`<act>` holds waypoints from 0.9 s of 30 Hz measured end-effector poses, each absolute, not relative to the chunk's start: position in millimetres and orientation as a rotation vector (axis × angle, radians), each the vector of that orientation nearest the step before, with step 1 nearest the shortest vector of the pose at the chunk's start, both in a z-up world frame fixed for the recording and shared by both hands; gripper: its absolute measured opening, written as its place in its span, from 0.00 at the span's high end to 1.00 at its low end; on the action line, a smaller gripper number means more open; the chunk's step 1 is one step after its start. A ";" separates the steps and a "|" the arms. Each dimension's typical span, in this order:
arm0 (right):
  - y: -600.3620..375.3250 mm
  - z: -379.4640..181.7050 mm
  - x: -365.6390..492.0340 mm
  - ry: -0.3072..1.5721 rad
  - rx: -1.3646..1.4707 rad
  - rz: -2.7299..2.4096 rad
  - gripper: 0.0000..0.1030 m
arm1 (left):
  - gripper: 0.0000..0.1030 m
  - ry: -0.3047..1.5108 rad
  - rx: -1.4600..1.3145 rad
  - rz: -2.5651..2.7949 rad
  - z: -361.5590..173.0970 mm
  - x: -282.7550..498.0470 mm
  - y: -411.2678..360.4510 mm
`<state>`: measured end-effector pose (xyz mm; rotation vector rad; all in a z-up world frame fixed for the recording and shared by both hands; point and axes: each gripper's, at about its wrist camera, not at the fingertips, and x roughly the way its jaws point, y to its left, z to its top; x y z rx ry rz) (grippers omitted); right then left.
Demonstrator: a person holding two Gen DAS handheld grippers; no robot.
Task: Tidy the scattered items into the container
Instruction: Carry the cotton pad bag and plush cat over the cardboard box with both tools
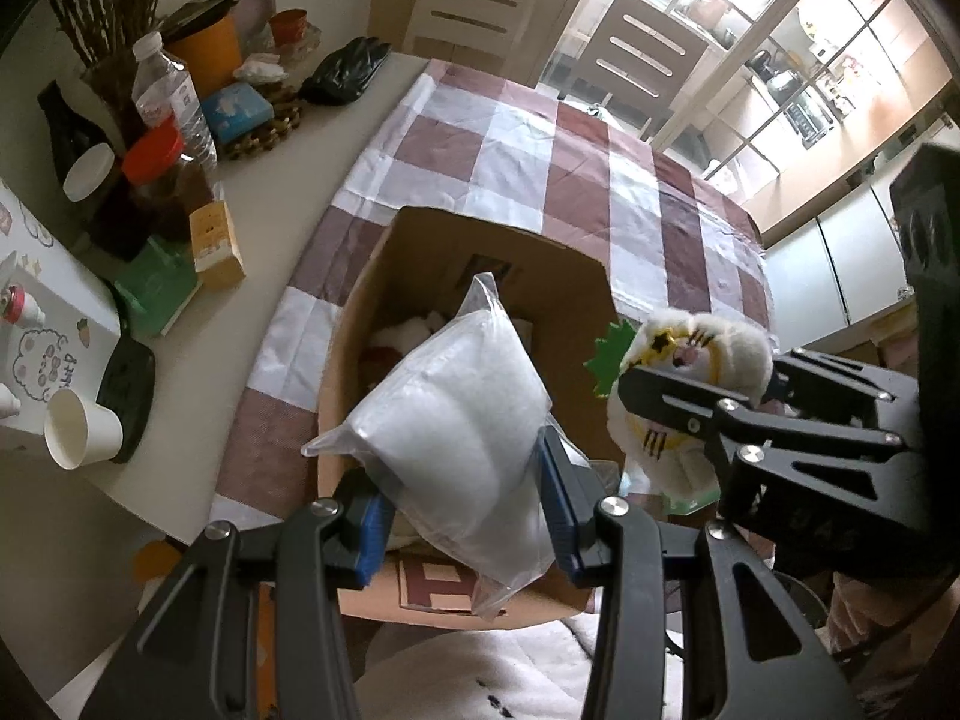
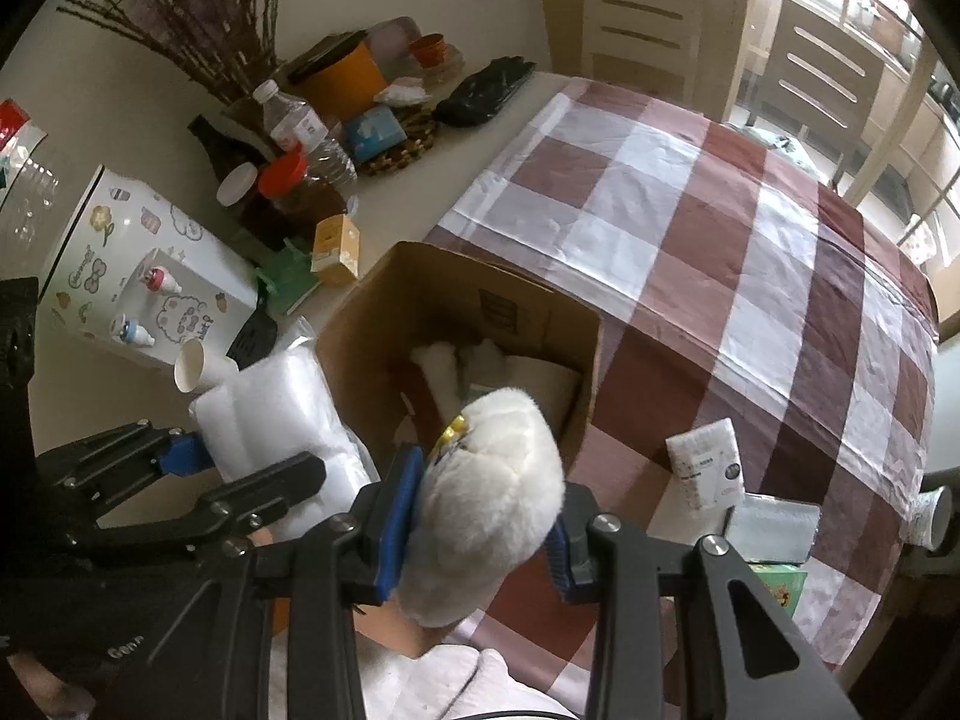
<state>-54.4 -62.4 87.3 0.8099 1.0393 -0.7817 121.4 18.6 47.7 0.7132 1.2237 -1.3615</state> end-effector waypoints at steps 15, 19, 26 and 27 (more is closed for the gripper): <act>-69.0 73.9 -28.9 1.073 0.812 -0.730 0.64 | 0.58 1.261 0.780 -1.367 28.9 114.8 13.2; -71.6 71.3 -24.8 1.081 0.813 -0.720 0.64 | 0.58 1.272 0.784 -1.365 26.2 116.0 9.3; -76.6 69.0 -23.6 1.089 0.815 -0.714 0.64 | 0.58 1.282 0.788 -1.363 22.9 118.7 4.9; -77.4 68.4 -23.2 1.091 0.815 -0.712 0.64 | 0.58 1.283 0.789 -1.362 22.6 119.1 4.4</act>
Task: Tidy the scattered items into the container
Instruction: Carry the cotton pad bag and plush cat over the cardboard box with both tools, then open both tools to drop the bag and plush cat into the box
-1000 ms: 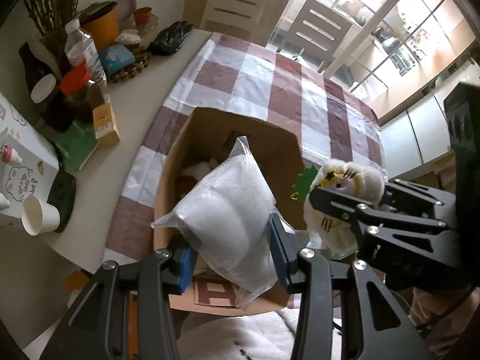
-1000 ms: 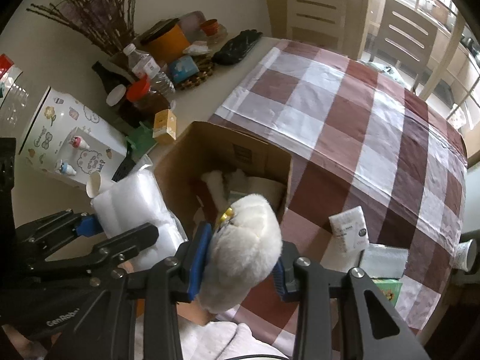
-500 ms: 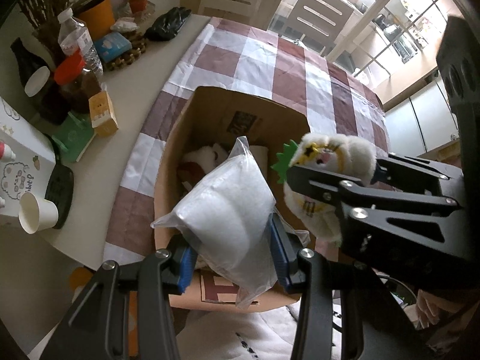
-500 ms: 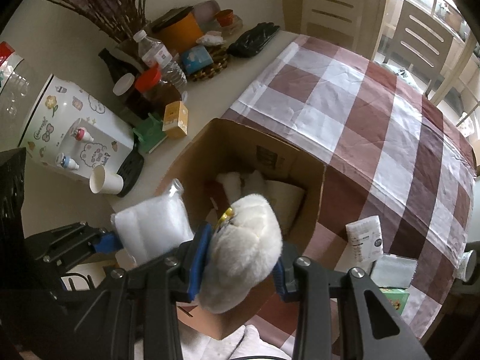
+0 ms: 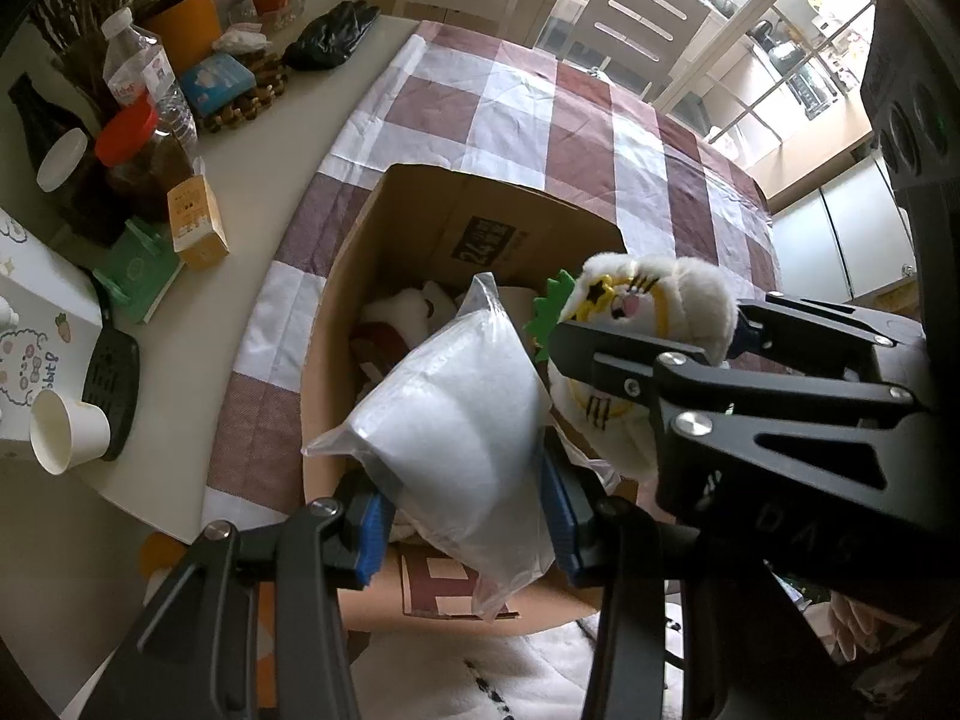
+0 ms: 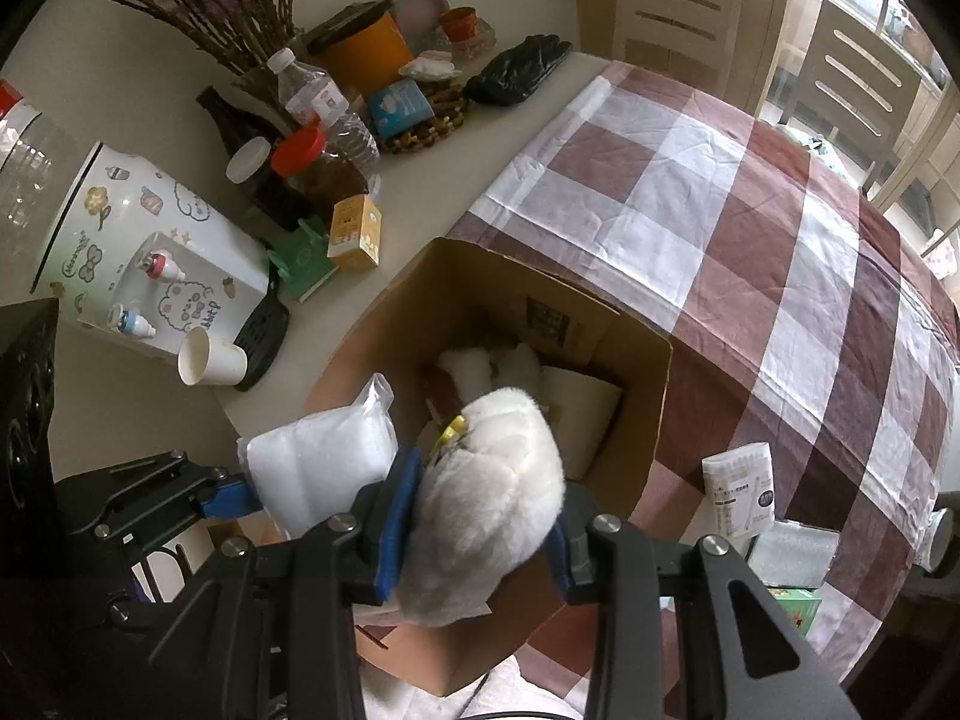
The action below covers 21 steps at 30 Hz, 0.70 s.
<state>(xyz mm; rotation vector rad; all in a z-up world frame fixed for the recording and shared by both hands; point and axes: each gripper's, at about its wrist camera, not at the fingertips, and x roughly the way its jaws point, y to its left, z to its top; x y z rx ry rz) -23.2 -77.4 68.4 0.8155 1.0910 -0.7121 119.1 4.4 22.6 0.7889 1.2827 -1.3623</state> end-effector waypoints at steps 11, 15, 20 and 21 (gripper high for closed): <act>-82.0 63.3 -16.8 1.108 0.814 -0.692 0.64 | 0.58 1.292 0.809 -1.365 18.4 117.7 -1.3; -83.3 61.8 -16.0 1.115 0.814 -0.690 0.64 | 0.58 1.292 0.810 -1.365 18.5 117.2 -1.5; -83.0 61.3 -14.6 1.121 0.806 -0.684 0.64 | 0.58 1.296 0.815 -1.361 16.8 117.4 -1.8; -82.8 61.4 -14.5 1.122 0.804 -0.684 0.64 | 0.58 1.297 0.816 -1.361 16.6 117.3 -1.7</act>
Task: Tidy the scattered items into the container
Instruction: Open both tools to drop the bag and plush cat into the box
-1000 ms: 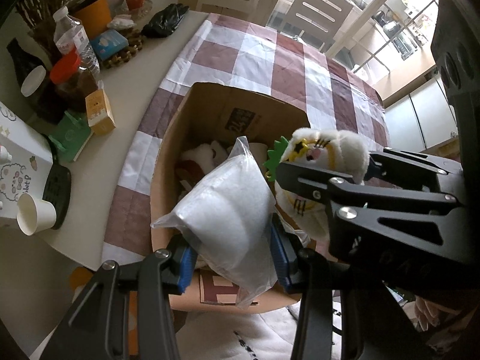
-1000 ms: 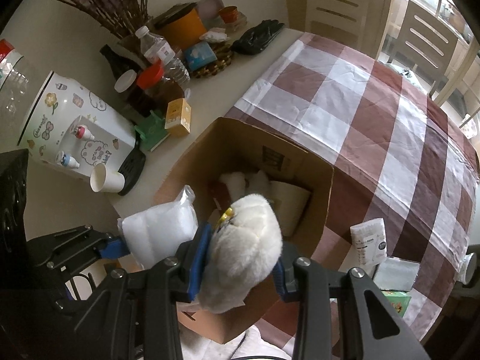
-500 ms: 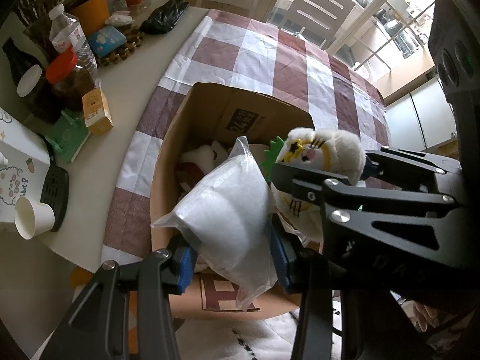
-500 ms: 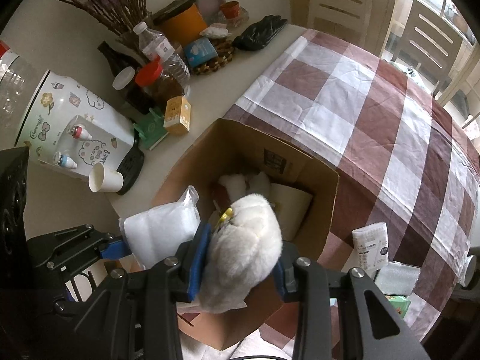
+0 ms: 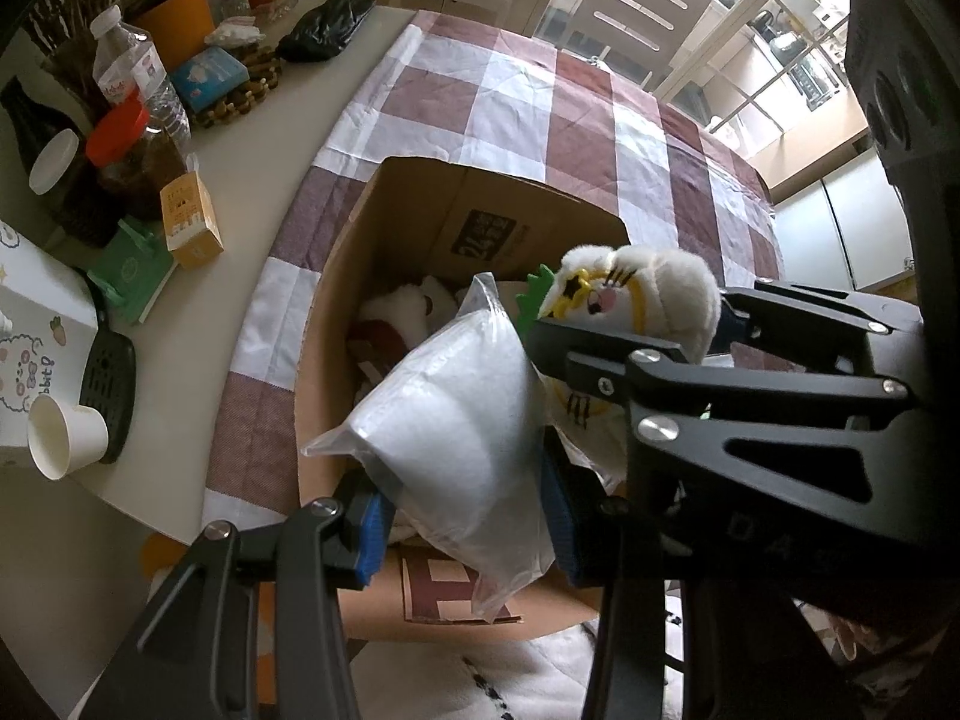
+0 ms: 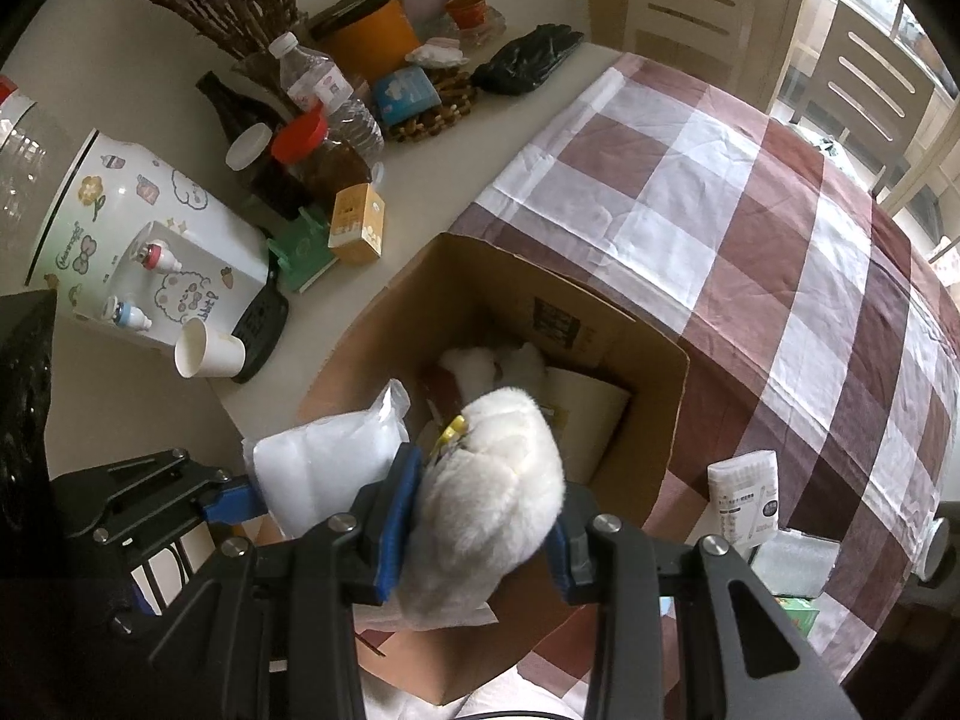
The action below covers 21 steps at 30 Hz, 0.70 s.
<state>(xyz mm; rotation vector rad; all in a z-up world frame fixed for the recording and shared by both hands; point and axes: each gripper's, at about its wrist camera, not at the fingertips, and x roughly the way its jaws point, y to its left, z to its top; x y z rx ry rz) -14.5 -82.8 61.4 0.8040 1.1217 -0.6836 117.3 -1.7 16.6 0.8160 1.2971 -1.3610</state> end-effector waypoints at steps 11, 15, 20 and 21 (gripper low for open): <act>-85.0 66.7 -14.1 1.108 0.816 -0.676 0.61 | 0.38 1.306 0.819 -1.333 17.4 118.2 0.6; -85.3 73.3 -16.3 1.098 0.798 -0.689 0.57 | 0.35 1.278 0.824 -1.329 23.1 117.3 2.7; -84.6 82.1 -18.9 1.071 0.779 -0.688 0.48 | 0.33 1.268 0.821 -1.324 27.5 117.0 4.8; -84.6 83.6 -19.7 1.066 0.778 -0.691 0.46 | 0.33 1.266 0.822 -1.324 28.3 116.6 5.2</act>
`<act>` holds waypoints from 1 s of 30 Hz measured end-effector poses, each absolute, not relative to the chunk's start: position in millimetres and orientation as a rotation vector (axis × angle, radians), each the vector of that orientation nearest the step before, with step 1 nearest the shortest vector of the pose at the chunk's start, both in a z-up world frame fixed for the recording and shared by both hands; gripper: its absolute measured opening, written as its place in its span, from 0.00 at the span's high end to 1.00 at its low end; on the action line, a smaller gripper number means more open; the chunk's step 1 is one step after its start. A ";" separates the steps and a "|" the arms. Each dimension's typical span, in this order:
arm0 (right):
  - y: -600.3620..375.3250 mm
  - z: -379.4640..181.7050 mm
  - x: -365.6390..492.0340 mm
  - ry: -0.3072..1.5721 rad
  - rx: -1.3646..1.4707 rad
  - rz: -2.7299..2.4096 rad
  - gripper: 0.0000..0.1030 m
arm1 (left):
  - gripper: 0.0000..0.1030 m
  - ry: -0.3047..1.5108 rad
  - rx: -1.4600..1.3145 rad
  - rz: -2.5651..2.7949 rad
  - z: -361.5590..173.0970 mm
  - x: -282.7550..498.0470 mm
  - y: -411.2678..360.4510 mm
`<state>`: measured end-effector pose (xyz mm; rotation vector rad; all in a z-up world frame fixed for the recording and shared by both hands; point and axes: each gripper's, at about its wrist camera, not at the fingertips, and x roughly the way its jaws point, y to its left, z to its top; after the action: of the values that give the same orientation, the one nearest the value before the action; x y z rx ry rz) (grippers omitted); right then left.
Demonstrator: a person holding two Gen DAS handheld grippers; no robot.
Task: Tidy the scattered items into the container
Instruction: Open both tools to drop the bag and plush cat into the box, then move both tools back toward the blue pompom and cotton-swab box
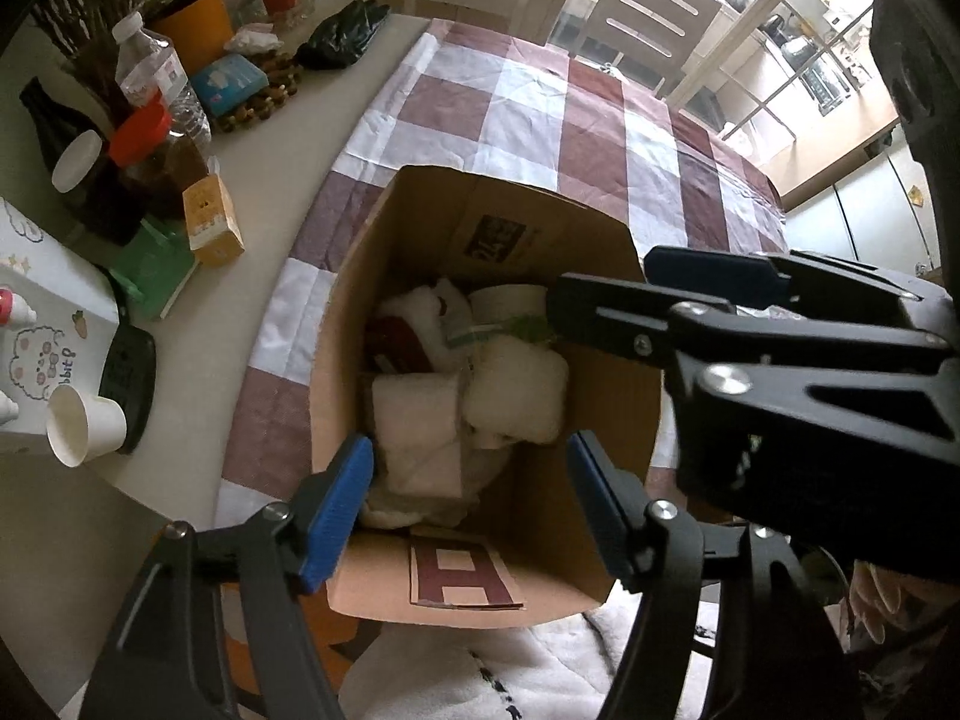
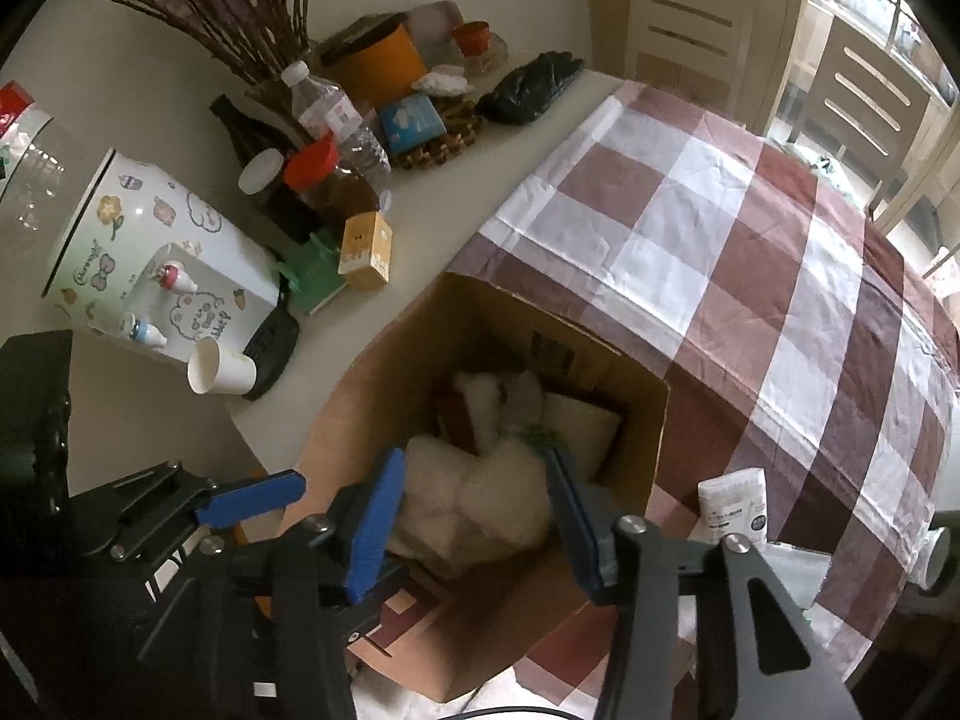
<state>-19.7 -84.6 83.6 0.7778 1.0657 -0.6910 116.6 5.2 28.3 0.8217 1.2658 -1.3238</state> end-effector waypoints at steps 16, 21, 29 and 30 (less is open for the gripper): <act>-75.0 82.1 -50.7 1.092 0.815 -0.779 0.45 | 0.31 1.230 0.865 -1.338 33.3 98.1 13.0; -69.1 79.2 -70.7 1.090 0.847 -0.811 0.45 | 0.31 1.216 0.889 -1.350 35.0 88.1 14.9; -56.7 80.3 -104.5 1.055 0.898 -0.865 0.45 | 0.30 1.179 0.936 -1.381 41.5 63.7 20.1; -55.5 80.4 -108.5 1.049 0.904 -0.871 0.45 | 0.30 1.173 0.942 -1.385 42.4 60.1 20.8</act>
<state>-108.5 -55.5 80.4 0.9041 1.0493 -0.8712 60.1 20.8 42.4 0.9424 1.1732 -1.3851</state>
